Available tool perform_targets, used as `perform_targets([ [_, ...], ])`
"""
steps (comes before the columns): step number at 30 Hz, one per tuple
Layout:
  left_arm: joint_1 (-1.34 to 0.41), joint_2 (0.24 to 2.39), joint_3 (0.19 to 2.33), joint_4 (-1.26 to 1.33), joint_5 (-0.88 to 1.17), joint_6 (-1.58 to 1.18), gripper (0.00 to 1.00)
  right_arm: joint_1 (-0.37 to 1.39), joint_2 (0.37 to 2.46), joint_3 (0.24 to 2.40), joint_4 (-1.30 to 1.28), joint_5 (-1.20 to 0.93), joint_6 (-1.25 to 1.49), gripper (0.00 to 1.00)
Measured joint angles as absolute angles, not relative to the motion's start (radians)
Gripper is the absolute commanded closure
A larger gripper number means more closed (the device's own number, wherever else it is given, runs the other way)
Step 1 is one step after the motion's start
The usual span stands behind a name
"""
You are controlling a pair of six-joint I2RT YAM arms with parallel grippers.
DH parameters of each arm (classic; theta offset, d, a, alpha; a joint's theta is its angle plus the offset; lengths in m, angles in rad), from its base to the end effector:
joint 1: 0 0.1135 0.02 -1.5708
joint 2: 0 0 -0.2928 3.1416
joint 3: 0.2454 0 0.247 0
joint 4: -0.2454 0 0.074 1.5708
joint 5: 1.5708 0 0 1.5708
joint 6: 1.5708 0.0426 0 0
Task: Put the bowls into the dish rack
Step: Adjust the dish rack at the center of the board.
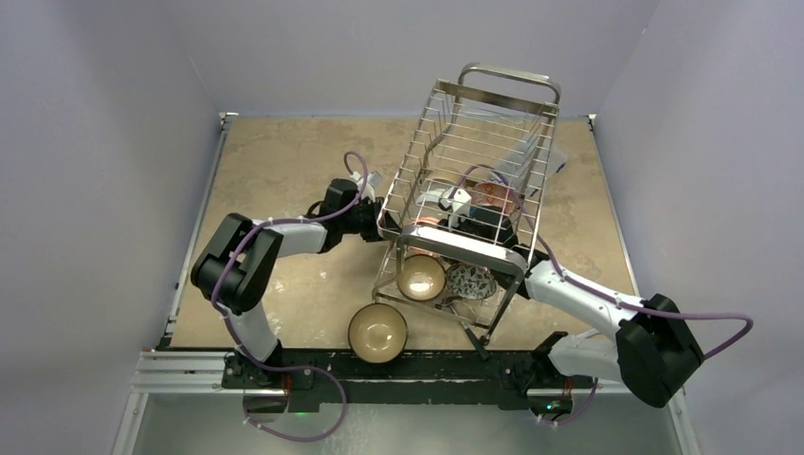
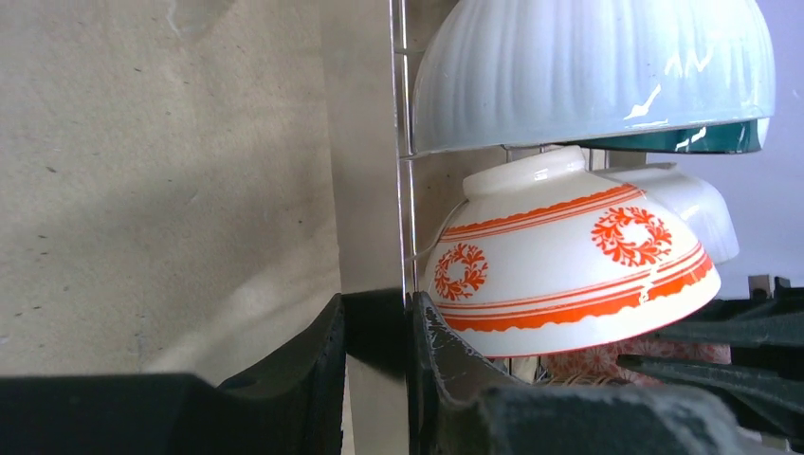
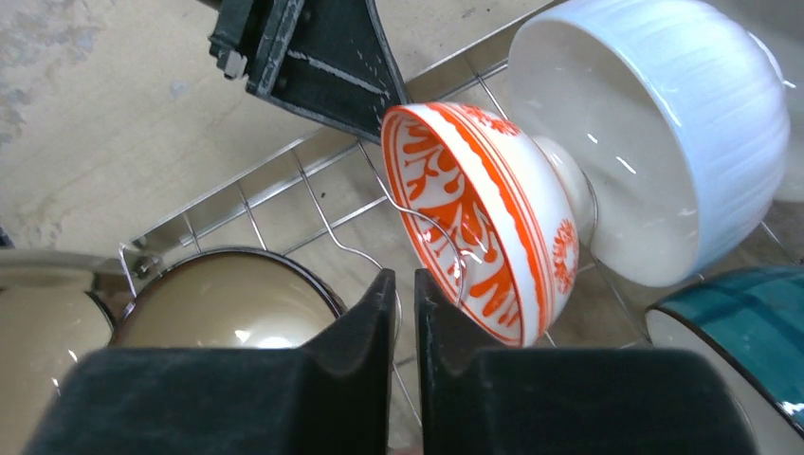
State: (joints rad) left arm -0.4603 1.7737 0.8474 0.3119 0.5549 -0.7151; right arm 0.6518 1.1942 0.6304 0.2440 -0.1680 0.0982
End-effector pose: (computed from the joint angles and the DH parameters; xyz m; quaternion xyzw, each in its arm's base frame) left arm 0.3134 -0.1805 0.1813 0.0165 0.8630 -0.4478 0.2335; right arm 0.2000 0.1616 0.2720 -0.2680 0.7636 0.2770 0.5180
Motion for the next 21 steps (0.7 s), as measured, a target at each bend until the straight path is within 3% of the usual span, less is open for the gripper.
perform_targets([
  [21,-0.345,1.577,0.694,0.255,0.463,-0.693,1.0,0.615,1.209,0.669,0.236,-0.257,0.184,1.0],
])
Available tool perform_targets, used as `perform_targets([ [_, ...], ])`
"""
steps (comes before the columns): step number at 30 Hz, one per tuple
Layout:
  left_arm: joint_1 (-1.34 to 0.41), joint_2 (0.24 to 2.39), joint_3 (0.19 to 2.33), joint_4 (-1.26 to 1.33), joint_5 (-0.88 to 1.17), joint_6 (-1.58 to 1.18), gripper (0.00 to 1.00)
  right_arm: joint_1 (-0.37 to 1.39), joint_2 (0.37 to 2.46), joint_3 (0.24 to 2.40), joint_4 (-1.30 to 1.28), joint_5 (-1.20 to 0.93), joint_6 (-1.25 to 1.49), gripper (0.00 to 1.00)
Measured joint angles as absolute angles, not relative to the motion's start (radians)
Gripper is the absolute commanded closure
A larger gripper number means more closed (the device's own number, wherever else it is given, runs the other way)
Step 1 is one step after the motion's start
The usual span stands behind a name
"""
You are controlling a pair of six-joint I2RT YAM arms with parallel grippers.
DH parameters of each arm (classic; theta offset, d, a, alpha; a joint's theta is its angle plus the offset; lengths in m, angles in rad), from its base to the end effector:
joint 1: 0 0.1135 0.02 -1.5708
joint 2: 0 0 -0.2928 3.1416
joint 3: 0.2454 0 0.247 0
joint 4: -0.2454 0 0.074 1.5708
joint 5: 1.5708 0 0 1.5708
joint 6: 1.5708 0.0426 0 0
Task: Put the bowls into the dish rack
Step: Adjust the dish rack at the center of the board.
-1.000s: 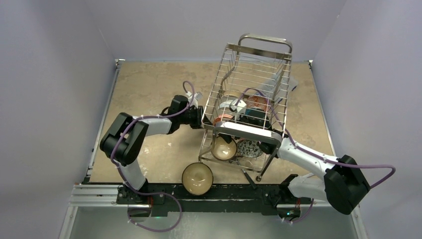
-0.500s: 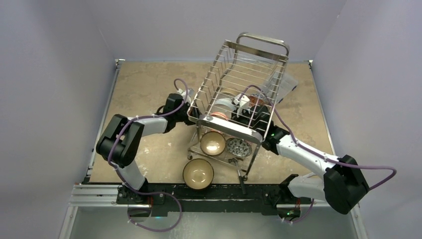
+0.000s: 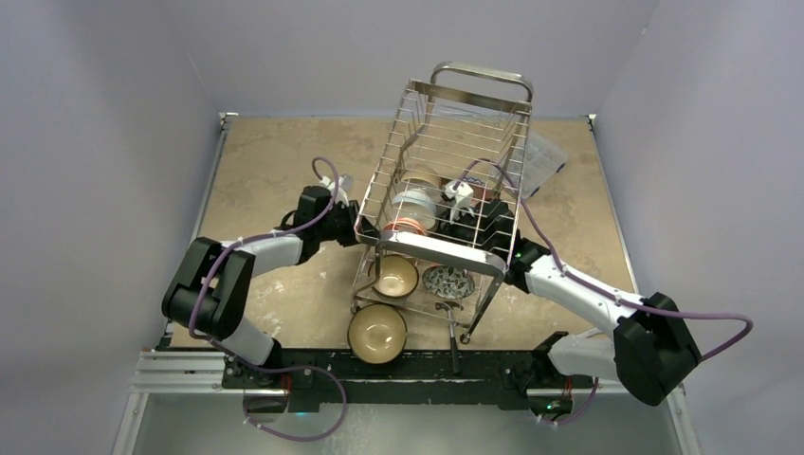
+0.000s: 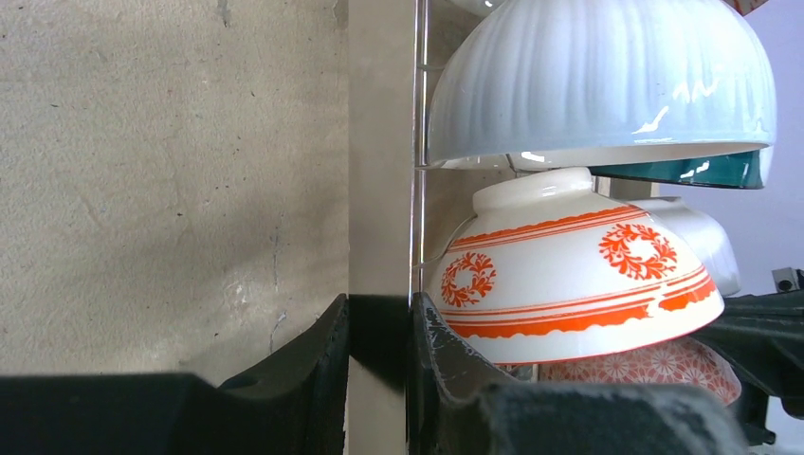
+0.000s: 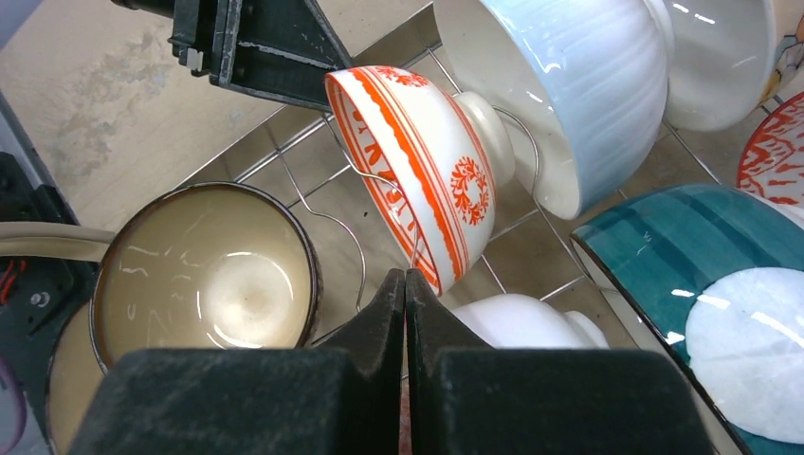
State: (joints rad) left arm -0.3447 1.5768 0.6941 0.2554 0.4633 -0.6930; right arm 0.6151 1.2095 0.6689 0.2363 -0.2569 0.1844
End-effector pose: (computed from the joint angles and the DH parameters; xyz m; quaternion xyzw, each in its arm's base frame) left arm 0.2863 -0.1230 0.1935 -0.0475 0.8719 -0.3969 0.2827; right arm 0.2083 0.1604 0.2810 -0.2449 0.7648 0.3235 0.5004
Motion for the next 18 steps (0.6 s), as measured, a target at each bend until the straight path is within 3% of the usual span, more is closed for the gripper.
perform_targets([
  [18,-0.24,1.576,0.667,0.284,0.427,-0.687,1.0,0.477,1.305,0.682,0.381,-0.567,0.183,1.0],
])
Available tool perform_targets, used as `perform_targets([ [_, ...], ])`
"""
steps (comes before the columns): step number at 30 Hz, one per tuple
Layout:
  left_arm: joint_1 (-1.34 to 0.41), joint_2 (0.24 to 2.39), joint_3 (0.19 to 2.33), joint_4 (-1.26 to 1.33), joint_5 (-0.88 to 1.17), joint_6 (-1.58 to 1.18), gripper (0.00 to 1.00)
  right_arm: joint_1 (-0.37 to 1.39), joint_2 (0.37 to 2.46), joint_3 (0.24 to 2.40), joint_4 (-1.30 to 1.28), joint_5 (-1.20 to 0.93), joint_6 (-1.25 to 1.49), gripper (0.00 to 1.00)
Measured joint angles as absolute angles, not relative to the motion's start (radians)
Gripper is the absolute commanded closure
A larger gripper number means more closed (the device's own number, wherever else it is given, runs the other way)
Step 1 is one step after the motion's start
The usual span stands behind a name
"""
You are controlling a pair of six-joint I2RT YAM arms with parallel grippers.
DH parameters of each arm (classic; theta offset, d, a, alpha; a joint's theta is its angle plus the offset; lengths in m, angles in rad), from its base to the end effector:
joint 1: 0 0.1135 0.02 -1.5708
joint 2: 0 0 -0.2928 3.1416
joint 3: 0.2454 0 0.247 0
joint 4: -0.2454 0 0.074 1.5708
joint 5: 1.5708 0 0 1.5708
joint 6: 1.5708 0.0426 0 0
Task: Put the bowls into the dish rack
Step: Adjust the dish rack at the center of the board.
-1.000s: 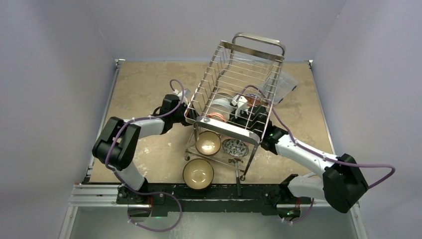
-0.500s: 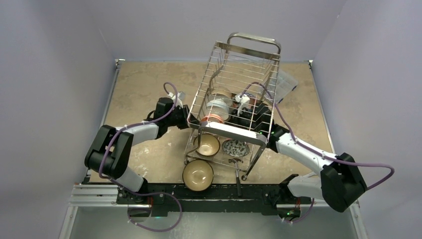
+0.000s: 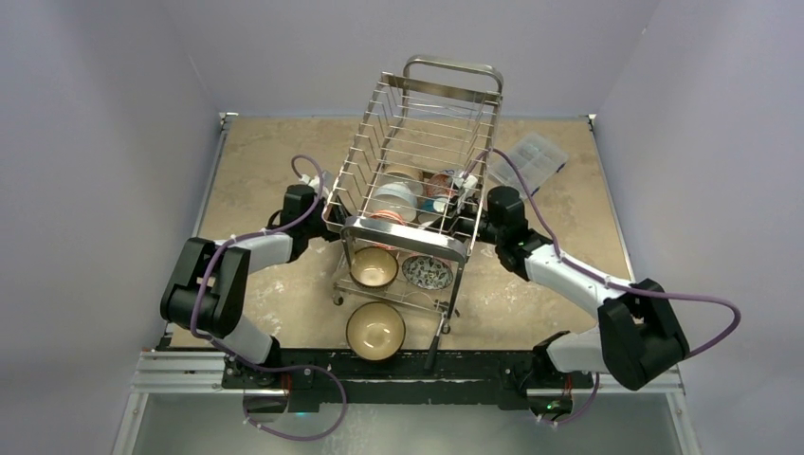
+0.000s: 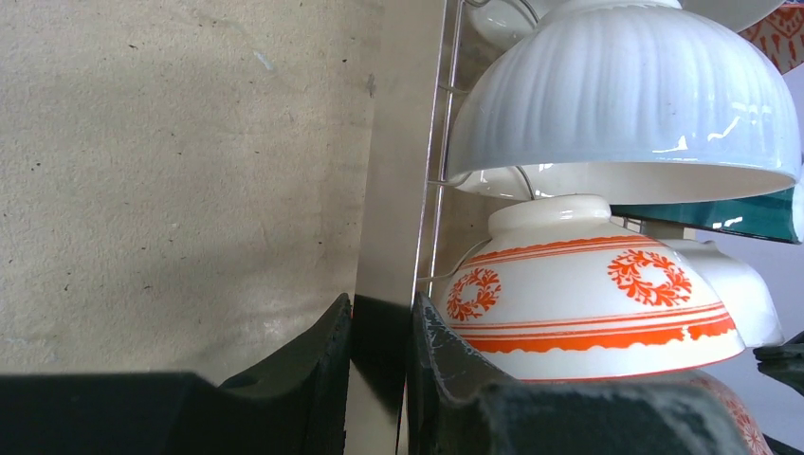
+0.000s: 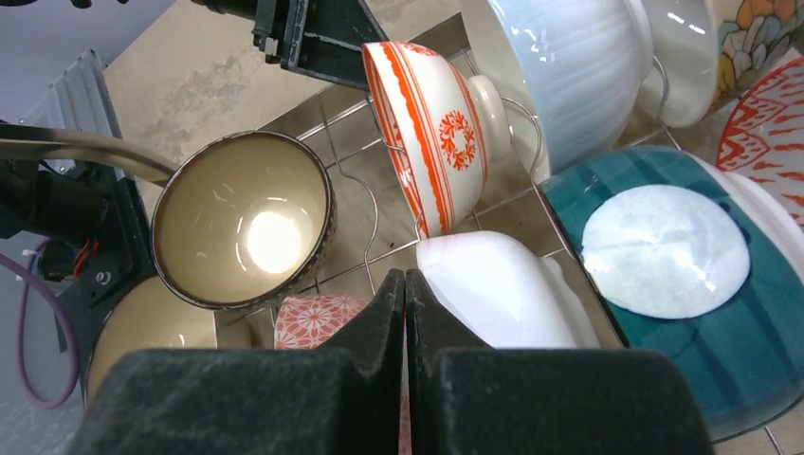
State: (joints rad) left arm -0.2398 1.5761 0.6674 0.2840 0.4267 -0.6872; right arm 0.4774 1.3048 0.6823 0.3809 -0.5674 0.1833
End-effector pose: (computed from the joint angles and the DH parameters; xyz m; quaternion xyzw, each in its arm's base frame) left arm 0.2947 -0.0902 0.1883 -0.0989 0.8697 -0.3677 0.3140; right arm 0.2376 0.1487 0.2788 -0.2815 0.7222 0.4005 0.4886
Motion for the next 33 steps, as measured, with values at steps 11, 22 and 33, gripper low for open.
perform_targets([
  [11,-0.238,1.576,0.667,0.287,0.423,-0.687,1.0,0.45,1.137,0.556,0.444,-0.408,0.299,0.99],
  [22,-0.251,1.58,0.66,0.292,0.47,-0.697,1.0,0.243,1.098,0.482,0.402,-0.364,0.47,0.49],
  [33,-0.242,1.579,0.657,0.299,0.47,-0.698,1.0,0.176,1.124,0.455,0.414,-0.35,0.571,0.52],
])
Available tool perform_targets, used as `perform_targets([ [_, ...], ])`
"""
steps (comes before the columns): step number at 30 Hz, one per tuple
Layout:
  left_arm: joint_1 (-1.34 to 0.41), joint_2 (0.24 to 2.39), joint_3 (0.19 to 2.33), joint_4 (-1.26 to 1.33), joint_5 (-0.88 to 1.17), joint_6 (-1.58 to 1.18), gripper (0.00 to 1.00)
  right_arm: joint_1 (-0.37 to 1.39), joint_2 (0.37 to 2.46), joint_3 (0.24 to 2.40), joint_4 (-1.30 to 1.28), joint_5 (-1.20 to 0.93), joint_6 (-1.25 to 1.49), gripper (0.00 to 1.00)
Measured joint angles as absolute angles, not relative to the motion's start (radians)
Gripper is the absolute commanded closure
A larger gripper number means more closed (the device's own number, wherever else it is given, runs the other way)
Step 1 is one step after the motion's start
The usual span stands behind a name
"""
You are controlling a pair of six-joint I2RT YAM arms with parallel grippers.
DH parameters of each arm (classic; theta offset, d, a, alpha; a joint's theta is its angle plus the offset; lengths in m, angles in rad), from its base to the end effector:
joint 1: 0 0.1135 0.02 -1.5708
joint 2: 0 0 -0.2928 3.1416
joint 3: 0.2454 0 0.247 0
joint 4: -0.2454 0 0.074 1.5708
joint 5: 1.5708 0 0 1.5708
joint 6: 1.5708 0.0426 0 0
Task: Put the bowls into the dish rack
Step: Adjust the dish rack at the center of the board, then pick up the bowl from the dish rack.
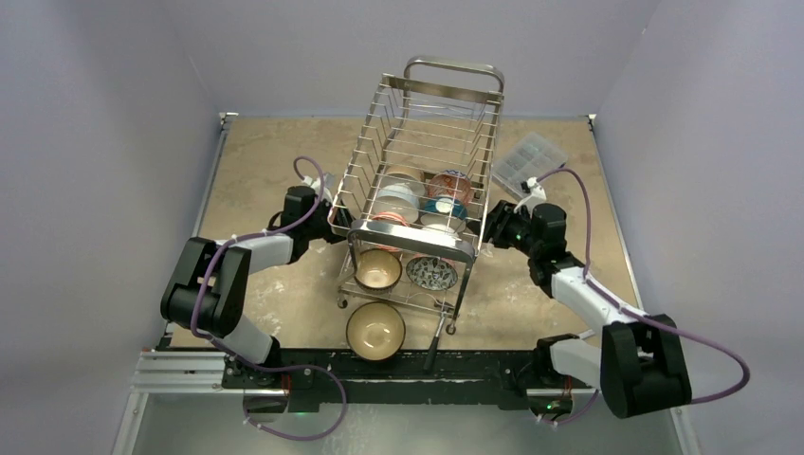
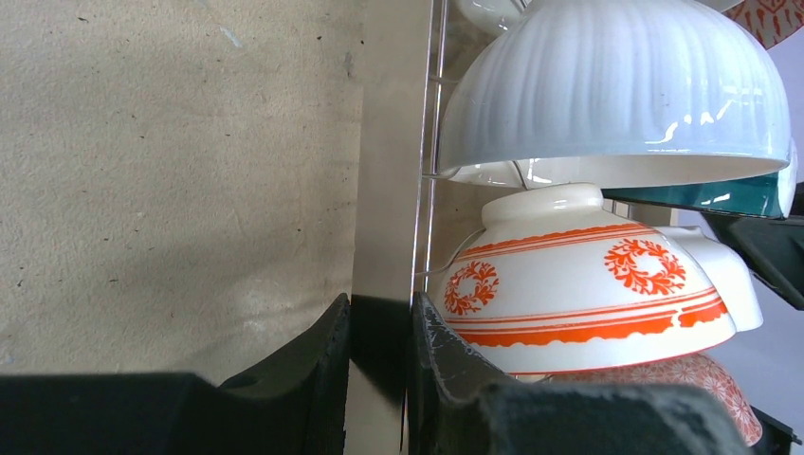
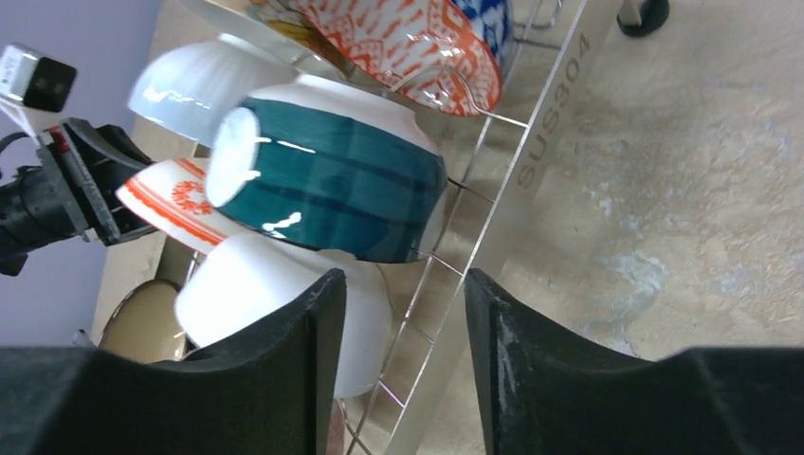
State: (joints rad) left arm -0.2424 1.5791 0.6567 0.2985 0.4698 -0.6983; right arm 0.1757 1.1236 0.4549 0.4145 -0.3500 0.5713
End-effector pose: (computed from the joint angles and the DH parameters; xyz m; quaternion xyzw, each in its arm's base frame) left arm 0.2923 -0.0921 0.1861 -0.0922 0.8672 -0.3856 0.3014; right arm 0.2229 0.0544 0.2474 0.0486 0.7847 0.3480 0.5106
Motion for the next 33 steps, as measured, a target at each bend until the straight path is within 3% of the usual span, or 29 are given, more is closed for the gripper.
perform_targets([
  [4,-0.242,1.579,0.648,0.316,0.471,-0.713,1.0,0.169,1.227,0.455,0.425,-0.366,0.596,0.63],
  [8,-0.242,1.578,0.635,0.344,0.477,-0.728,1.0,0.165,1.334,0.466,0.441,-0.395,0.616,0.87],
  [11,-0.236,1.578,0.622,0.373,0.479,-0.749,1.0,0.156,1.391,0.519,0.43,-0.43,0.62,0.98],
  [16,-0.233,1.578,0.615,0.397,0.442,-0.765,1.0,0.15,1.537,0.674,0.39,-0.464,0.592,1.0],
  [18,-0.236,1.578,0.615,0.401,0.422,-0.768,0.98,0.15,1.578,0.722,0.379,-0.464,0.575,0.95],
  [20,-0.238,1.574,0.615,0.398,0.4,-0.767,0.87,0.15,1.603,0.759,0.361,-0.464,0.559,0.86],
  [23,-0.249,1.546,0.616,0.353,0.351,-0.76,0.69,0.149,1.617,0.785,0.34,-0.463,0.538,0.63],
  [27,-0.26,1.449,0.616,0.216,0.293,-0.735,0.38,0.142,1.606,0.79,0.334,-0.46,0.512,0.42],
  [33,-0.256,1.262,0.647,0.076,0.233,-0.694,0.36,0.13,1.464,0.789,0.315,-0.401,0.477,0.23],
])
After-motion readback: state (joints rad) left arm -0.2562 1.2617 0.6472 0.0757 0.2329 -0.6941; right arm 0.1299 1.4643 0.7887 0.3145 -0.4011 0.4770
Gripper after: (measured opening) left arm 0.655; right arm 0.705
